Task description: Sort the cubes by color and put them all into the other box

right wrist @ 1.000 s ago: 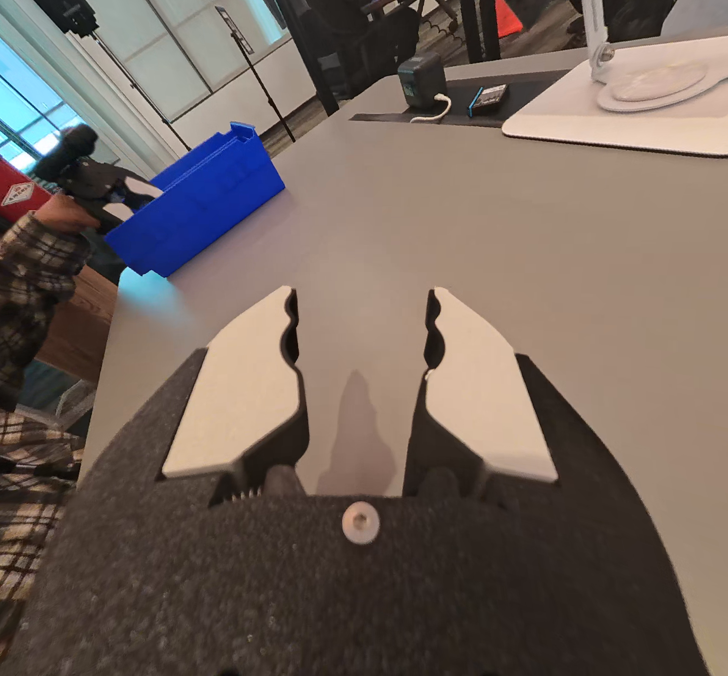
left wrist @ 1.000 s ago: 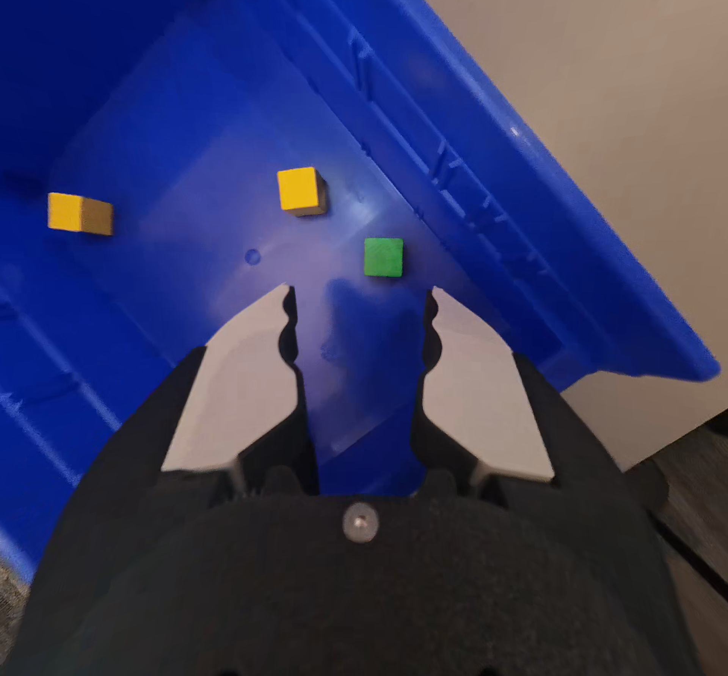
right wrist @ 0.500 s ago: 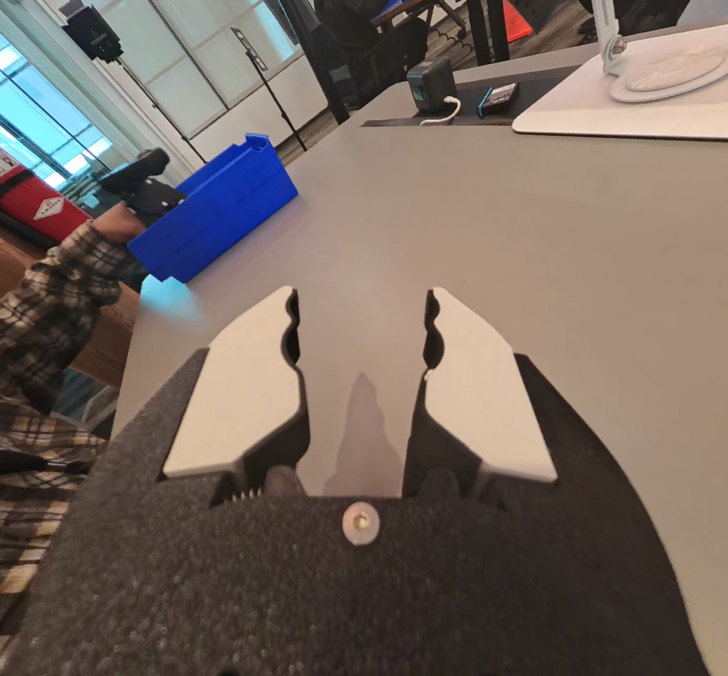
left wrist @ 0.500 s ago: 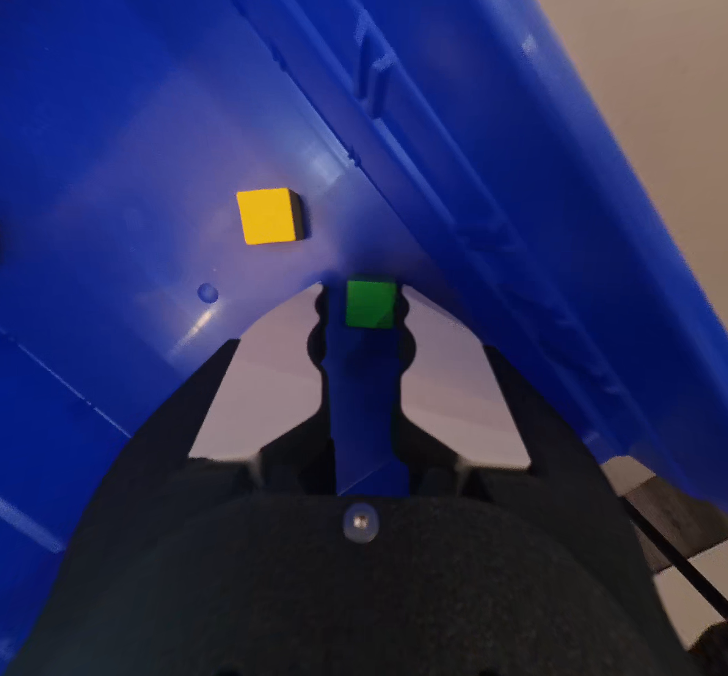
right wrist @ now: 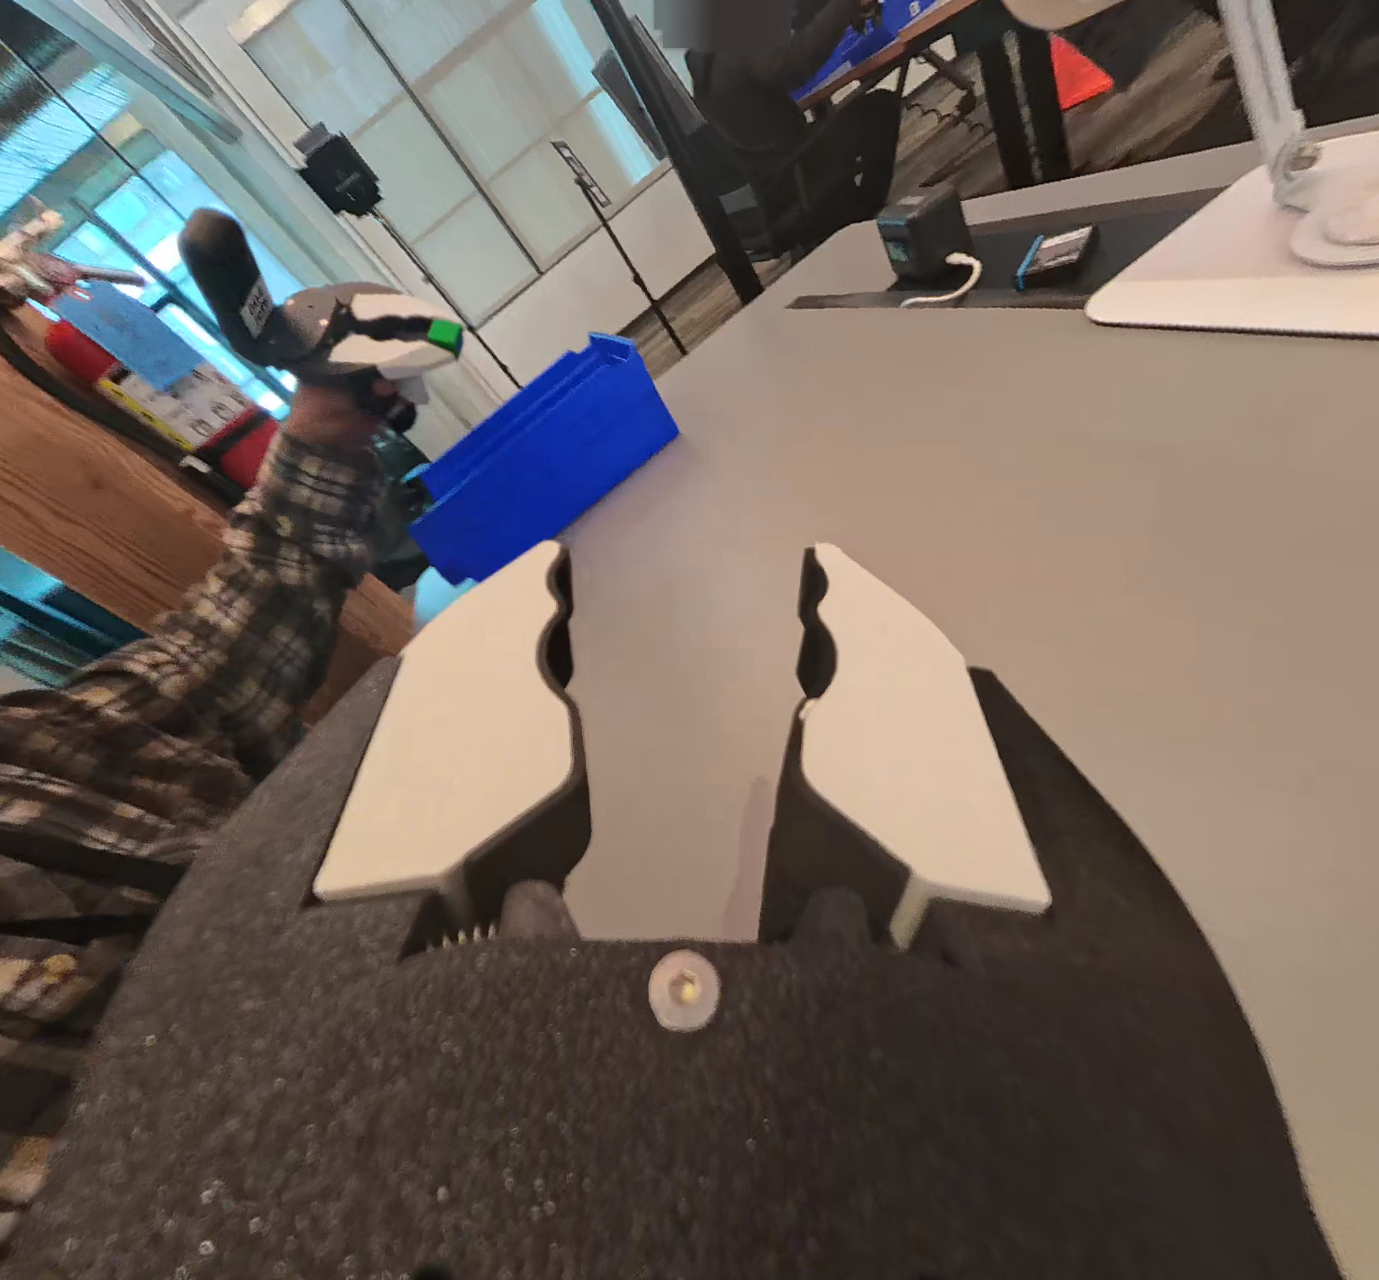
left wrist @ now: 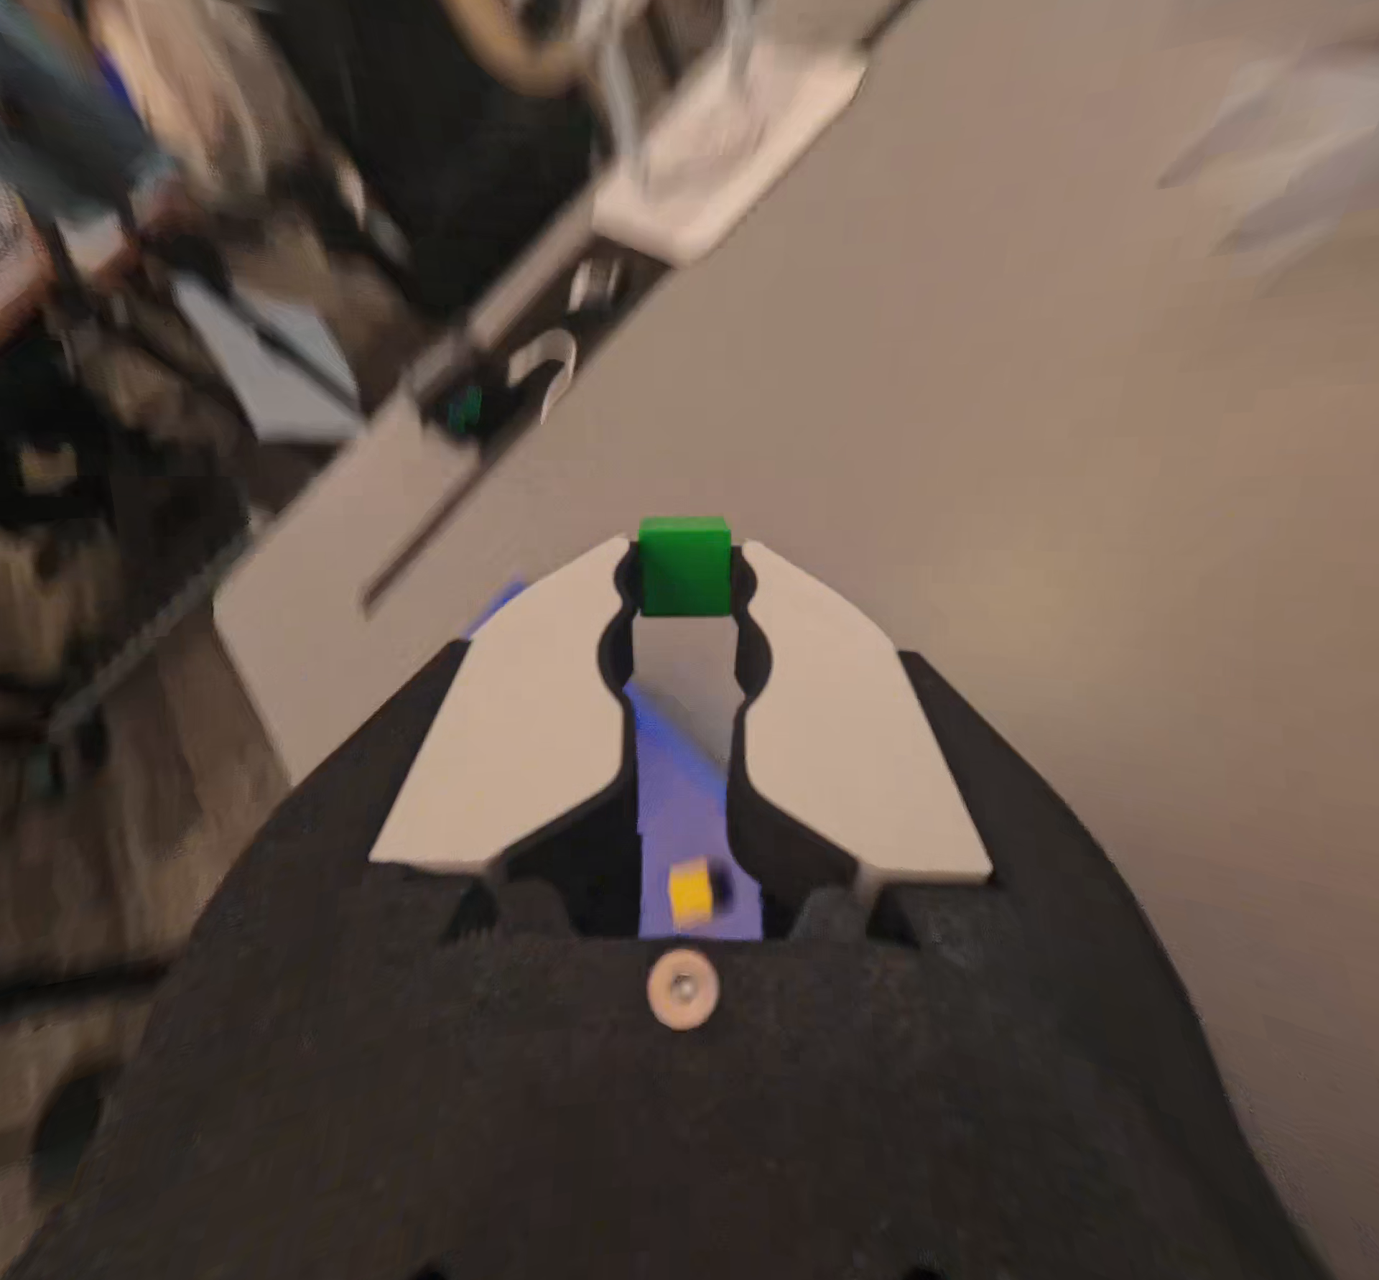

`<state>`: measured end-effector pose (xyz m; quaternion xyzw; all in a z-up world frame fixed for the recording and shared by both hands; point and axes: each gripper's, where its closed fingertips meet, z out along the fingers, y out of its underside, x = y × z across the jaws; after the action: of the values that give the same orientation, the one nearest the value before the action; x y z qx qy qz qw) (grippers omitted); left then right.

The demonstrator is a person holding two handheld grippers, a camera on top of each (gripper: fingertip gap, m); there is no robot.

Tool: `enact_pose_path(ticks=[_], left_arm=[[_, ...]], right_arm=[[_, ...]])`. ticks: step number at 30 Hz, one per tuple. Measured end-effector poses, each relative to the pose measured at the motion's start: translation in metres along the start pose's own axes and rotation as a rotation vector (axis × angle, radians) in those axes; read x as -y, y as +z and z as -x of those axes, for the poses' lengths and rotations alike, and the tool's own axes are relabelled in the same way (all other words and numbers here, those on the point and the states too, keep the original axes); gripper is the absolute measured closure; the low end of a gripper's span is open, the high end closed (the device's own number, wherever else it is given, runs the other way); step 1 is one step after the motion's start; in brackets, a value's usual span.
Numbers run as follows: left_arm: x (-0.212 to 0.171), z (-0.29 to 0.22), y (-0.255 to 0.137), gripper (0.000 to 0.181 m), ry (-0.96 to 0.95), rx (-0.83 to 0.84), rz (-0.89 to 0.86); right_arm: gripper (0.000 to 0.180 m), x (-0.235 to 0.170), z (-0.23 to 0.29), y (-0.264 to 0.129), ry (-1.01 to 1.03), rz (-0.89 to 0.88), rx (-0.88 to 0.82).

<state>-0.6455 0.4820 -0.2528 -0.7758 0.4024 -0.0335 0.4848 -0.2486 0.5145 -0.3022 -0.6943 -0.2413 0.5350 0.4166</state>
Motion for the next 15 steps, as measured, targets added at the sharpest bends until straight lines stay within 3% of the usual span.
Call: enact_pose_path(ticks=[3,6,10,15], left_arm=[[0.084,-0.037,0.013,0.159,0.072,-0.059,-0.311],[0.144,-0.08,0.034,0.159,0.083,-0.185,-0.55],[0.194,-0.136,0.072,0.158,0.077,-0.365,-0.731],[0.229,-0.2,0.114,0.158,0.102,-0.512,-0.846]], right_arm=[[0.118,0.007,0.014,0.005,0.061,0.002,0.07],[0.115,0.012,0.032,0.01,0.132,0.021,0.153],[0.113,0.02,0.059,0.016,0.293,0.07,0.3],[0.114,0.036,0.085,0.015,0.521,0.097,0.458]])
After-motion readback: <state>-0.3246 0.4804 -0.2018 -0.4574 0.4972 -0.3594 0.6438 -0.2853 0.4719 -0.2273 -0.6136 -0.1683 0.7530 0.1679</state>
